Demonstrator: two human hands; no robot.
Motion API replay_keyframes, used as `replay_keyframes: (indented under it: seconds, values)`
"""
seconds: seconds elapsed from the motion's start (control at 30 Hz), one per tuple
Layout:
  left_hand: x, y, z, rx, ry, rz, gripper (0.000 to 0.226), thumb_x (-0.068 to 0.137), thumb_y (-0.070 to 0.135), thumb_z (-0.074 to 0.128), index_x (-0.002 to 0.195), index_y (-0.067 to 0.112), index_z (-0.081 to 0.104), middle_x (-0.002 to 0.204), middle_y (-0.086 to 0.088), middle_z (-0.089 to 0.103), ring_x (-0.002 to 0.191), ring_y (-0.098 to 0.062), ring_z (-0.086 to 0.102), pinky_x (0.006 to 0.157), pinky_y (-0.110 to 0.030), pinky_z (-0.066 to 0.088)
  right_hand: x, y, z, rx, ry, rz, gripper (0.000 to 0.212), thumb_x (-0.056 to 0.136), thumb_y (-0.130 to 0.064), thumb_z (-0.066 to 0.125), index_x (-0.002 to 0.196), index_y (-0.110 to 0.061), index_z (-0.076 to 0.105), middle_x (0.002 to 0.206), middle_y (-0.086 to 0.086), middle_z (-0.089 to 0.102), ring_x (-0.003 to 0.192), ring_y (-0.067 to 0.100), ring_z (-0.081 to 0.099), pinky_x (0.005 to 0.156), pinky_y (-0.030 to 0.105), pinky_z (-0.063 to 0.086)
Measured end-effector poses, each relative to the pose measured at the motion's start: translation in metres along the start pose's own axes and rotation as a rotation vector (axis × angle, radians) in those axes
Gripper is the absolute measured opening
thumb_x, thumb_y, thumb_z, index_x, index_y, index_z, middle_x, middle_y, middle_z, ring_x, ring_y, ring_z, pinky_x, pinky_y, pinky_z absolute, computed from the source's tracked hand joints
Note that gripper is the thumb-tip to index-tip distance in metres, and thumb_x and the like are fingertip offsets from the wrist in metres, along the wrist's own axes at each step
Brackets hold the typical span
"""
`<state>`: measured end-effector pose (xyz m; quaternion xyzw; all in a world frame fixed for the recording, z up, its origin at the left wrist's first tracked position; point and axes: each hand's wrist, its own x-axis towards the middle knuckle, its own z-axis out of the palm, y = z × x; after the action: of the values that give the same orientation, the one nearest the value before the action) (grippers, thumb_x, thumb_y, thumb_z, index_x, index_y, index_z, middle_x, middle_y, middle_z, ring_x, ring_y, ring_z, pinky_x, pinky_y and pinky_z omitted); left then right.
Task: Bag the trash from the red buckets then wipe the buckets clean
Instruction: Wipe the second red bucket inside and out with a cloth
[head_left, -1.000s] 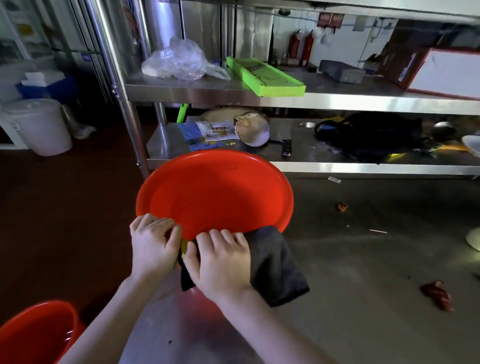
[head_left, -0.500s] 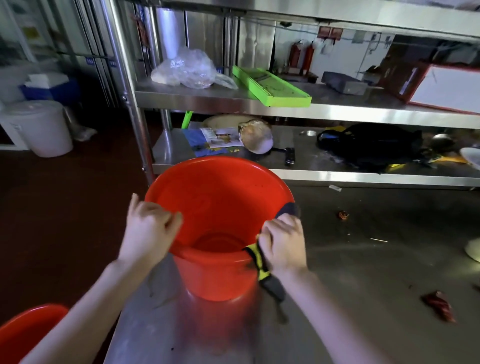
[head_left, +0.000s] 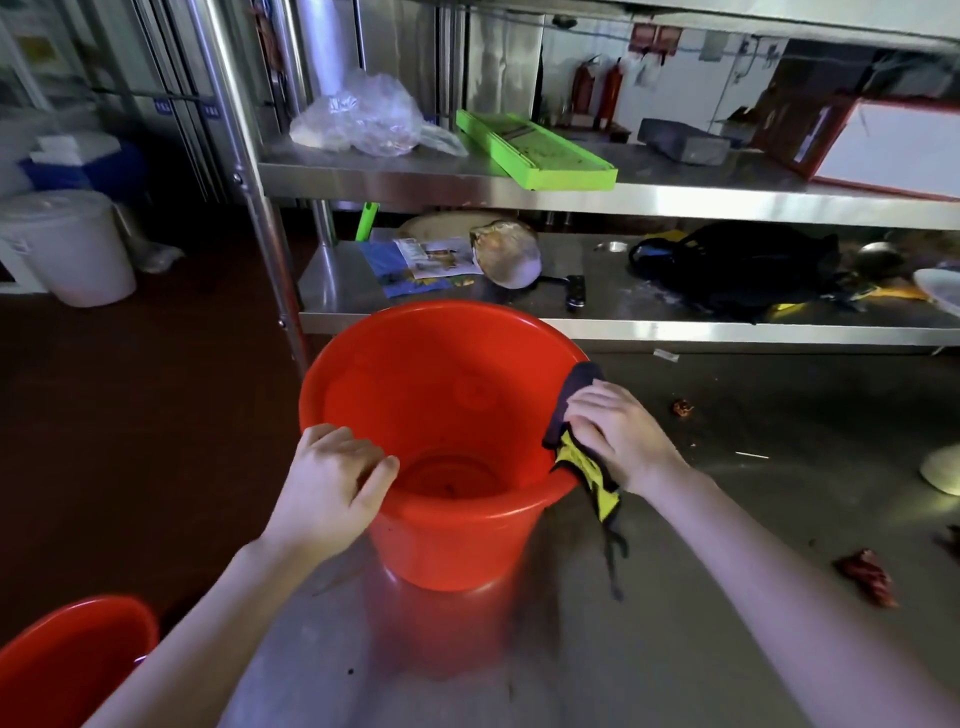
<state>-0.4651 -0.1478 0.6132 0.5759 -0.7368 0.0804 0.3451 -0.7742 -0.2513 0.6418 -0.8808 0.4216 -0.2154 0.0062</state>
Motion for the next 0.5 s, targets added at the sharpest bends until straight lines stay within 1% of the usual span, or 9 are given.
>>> replay_keyframes:
  seconds: [0.03, 0.1, 0.17, 0.23, 0.3, 0.37, 0.43, 0.5]
  values:
    - [0.001, -0.002, 0.001, 0.011, 0.008, -0.001, 0.042, 0.090, 0.025, 0.040, 0.049, 0.021, 0.033, 0.046, 0.012, 0.028, 0.050, -0.009, 0.032, 0.076, -0.036, 0.041, 0.001, 0.000, 0.003, 0.022, 0.033, 0.029, 0.032, 0.092, -0.010, 0.042, 0.073, 0.001, 0.065, 0.078, 0.011, 0.067, 0.082, 0.032, 0.062, 0.099, 0.044, 0.043]
    - [0.001, 0.000, 0.003, 0.029, 0.037, -0.036, 0.040, 0.086, 0.020, 0.037, 0.046, 0.015, 0.037, 0.045, 0.010, 0.033, 0.049, -0.015, 0.034, 0.074, -0.038, 0.042, -0.002, -0.020, 0.012, 0.098, 0.179, 0.142, 0.037, 0.087, -0.014, 0.038, 0.061, 0.001, 0.060, 0.063, 0.013, 0.061, 0.067, 0.032, 0.057, 0.084, 0.048, 0.049]
    - [-0.001, 0.000, 0.006, 0.047, 0.051, -0.057, 0.039, 0.084, 0.017, 0.036, 0.045, 0.012, 0.041, 0.044, 0.006, 0.037, 0.048, -0.018, 0.036, 0.072, -0.040, 0.042, -0.013, -0.055, 0.024, 0.106, 0.336, 0.231, 0.033, 0.081, -0.017, 0.040, 0.052, -0.005, 0.052, 0.053, 0.010, 0.052, 0.060, 0.030, 0.050, 0.072, 0.044, 0.048]
    - [-0.002, -0.001, 0.006, 0.071, 0.045, -0.041, 0.038, 0.083, 0.015, 0.035, 0.046, 0.013, 0.039, 0.045, 0.005, 0.037, 0.048, -0.019, 0.035, 0.070, -0.040, 0.041, -0.027, -0.097, 0.040, 0.033, 0.407, 0.236, 0.025, 0.079, -0.020, 0.047, 0.054, -0.014, 0.050, 0.053, 0.004, 0.049, 0.060, 0.029, 0.048, 0.066, 0.040, 0.042]
    - [-0.006, -0.004, 0.004, 0.076, 0.041, -0.036, 0.037, 0.083, 0.015, 0.035, 0.047, 0.012, 0.038, 0.045, 0.004, 0.035, 0.048, -0.020, 0.034, 0.070, -0.040, 0.039, -0.035, -0.134, 0.054, 0.000, 0.416, 0.212, 0.024, 0.083, -0.023, 0.050, 0.060, -0.019, 0.052, 0.057, -0.001, 0.049, 0.062, 0.026, 0.047, 0.068, 0.039, 0.039]
    - [-0.010, -0.008, 0.000, 0.046, 0.023, -0.050, 0.036, 0.083, 0.016, 0.035, 0.047, 0.011, 0.038, 0.045, 0.003, 0.035, 0.049, -0.019, 0.035, 0.072, -0.040, 0.039, -0.034, -0.150, 0.059, -0.014, 0.402, 0.122, 0.029, 0.089, -0.026, 0.049, 0.062, -0.018, 0.054, 0.057, -0.003, 0.049, 0.061, 0.022, 0.046, 0.065, 0.036, 0.039]
    - [-0.010, -0.012, -0.002, 0.010, 0.000, -0.045, 0.034, 0.080, 0.018, 0.036, 0.047, 0.010, 0.036, 0.045, 0.004, 0.034, 0.049, -0.017, 0.035, 0.075, -0.037, 0.037, -0.030, -0.138, 0.052, -0.033, 0.345, -0.003, 0.031, 0.089, -0.027, 0.049, 0.061, -0.017, 0.054, 0.056, -0.002, 0.049, 0.058, 0.023, 0.047, 0.059, 0.036, 0.039]
    - [-0.007, -0.015, -0.004, -0.023, -0.013, -0.051, 0.033, 0.078, 0.020, 0.037, 0.047, 0.011, 0.034, 0.045, 0.008, 0.030, 0.049, -0.013, 0.034, 0.077, -0.033, 0.036, -0.024, -0.105, 0.036, -0.025, 0.270, -0.071, 0.029, 0.086, -0.025, 0.049, 0.059, -0.016, 0.054, 0.054, 0.000, 0.051, 0.057, 0.025, 0.050, 0.057, 0.036, 0.040]
